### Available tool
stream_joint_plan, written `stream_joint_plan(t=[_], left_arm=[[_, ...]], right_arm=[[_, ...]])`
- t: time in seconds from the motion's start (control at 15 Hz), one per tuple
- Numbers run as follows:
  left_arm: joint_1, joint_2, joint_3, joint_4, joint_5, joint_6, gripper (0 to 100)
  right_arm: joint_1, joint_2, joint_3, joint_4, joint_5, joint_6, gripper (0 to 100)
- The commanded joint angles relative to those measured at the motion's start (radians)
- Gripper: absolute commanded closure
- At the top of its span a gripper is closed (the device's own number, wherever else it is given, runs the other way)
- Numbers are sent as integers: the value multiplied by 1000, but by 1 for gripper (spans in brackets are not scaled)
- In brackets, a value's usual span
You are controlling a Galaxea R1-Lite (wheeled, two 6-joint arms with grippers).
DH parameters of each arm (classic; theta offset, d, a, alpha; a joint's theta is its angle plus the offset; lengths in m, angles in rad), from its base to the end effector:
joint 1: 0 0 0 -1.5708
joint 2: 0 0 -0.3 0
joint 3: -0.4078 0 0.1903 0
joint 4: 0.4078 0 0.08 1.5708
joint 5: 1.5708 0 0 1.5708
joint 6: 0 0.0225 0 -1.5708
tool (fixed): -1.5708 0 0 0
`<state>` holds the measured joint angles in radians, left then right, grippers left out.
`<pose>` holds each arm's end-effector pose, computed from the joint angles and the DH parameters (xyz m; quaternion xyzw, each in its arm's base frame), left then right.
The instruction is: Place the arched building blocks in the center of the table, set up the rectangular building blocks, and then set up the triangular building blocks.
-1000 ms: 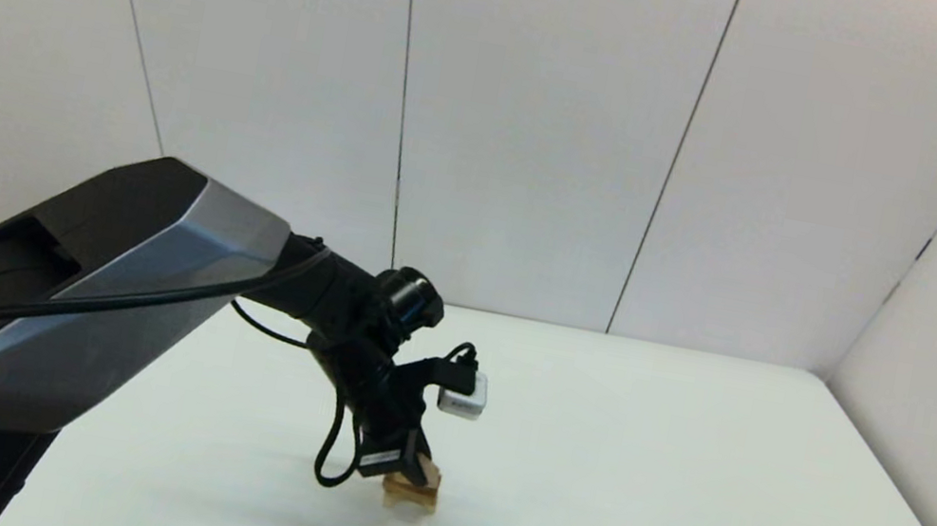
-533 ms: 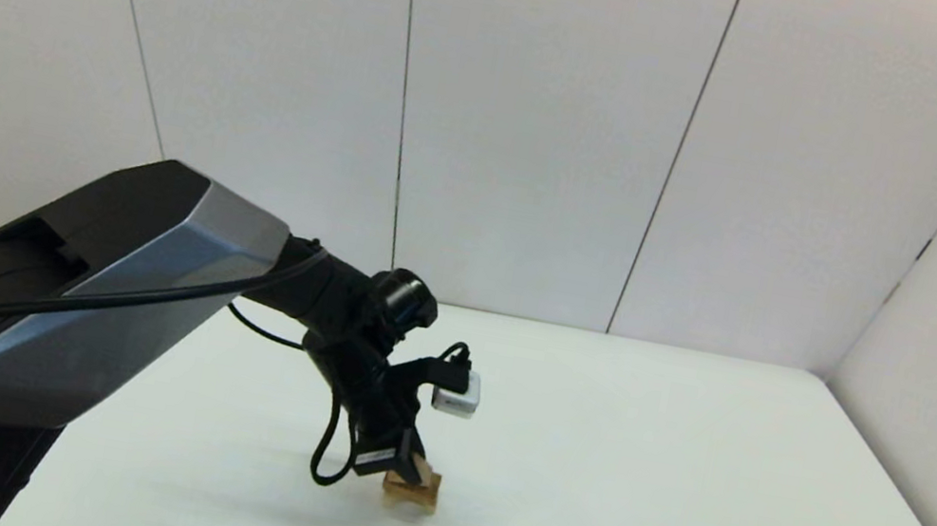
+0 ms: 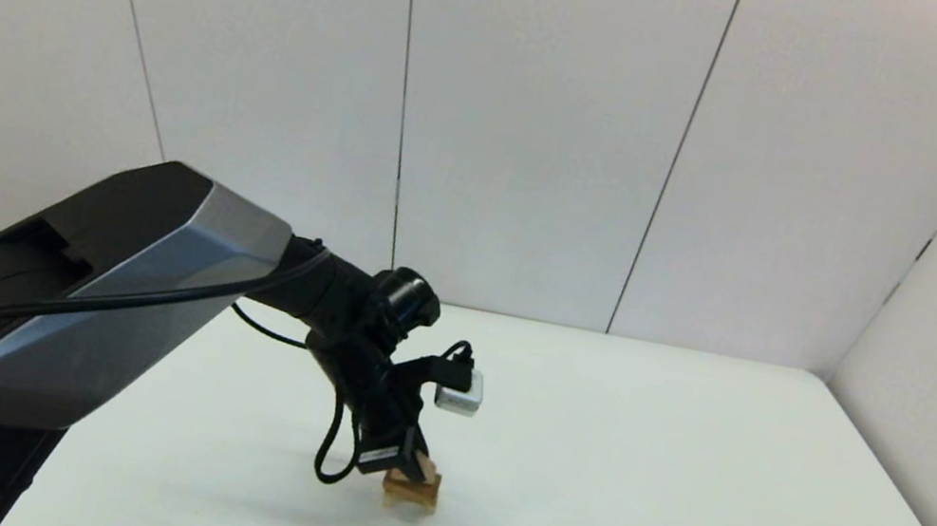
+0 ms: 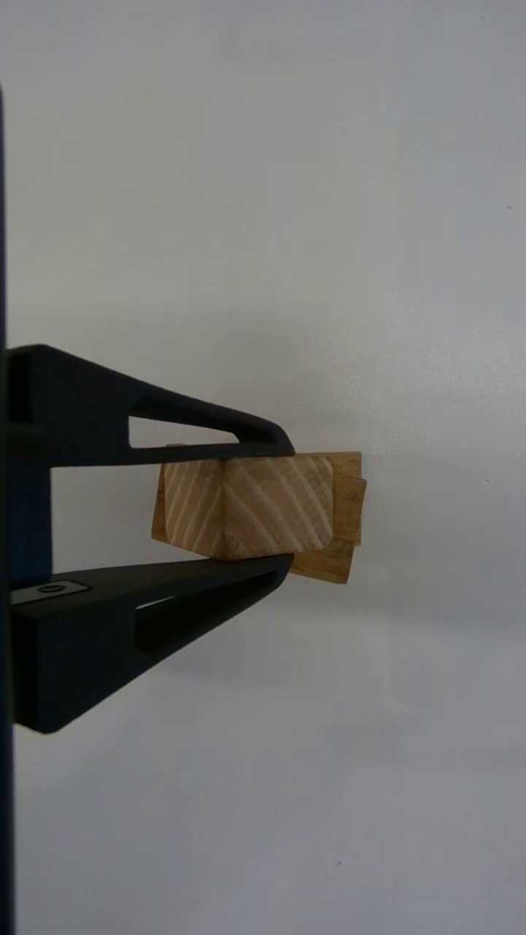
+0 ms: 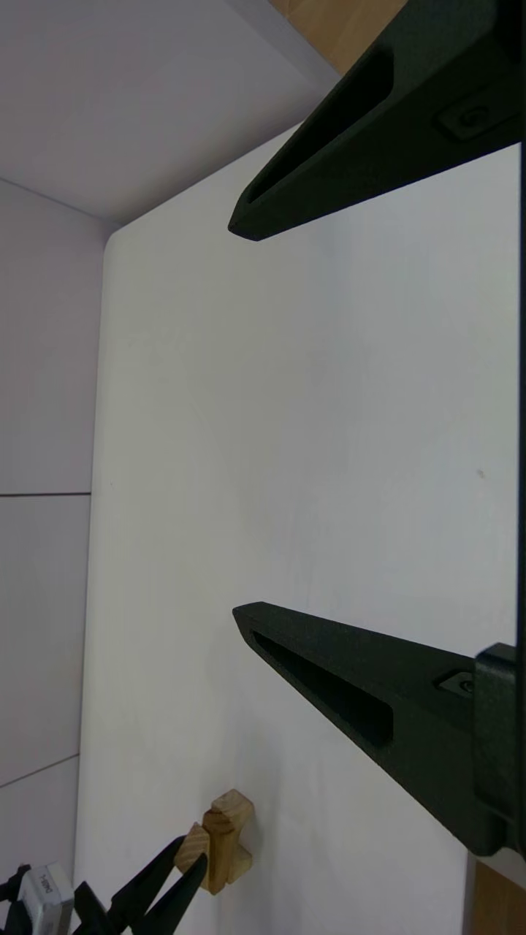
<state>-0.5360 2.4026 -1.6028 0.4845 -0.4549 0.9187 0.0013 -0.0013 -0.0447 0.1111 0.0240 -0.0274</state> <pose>0.3611 -0.2260 0.0332 0.3341 0.3676 -0.6066 0.6207 -0.0267 0.0005 0.0764 -0.0133 0.0324 0.0131 0.9993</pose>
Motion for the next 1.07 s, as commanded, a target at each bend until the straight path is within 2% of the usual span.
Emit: stream_joint_plan(t=[0.07,0.53,0.6,1.07], left_arm=[[-1,7,-8,3,-2,3,100],[-1,7,-8,5,-4,2,100],[-1,7,-8,5,-4,2,0],[-2,0,-16,-1,-4,-1,0]], right_arm=[[0,1,0,1,1,-2,0],[0,1,0,1,1,-2,0],[0,1,0,1,1,-2,0],[0,1,0,1,1,-2,0]])
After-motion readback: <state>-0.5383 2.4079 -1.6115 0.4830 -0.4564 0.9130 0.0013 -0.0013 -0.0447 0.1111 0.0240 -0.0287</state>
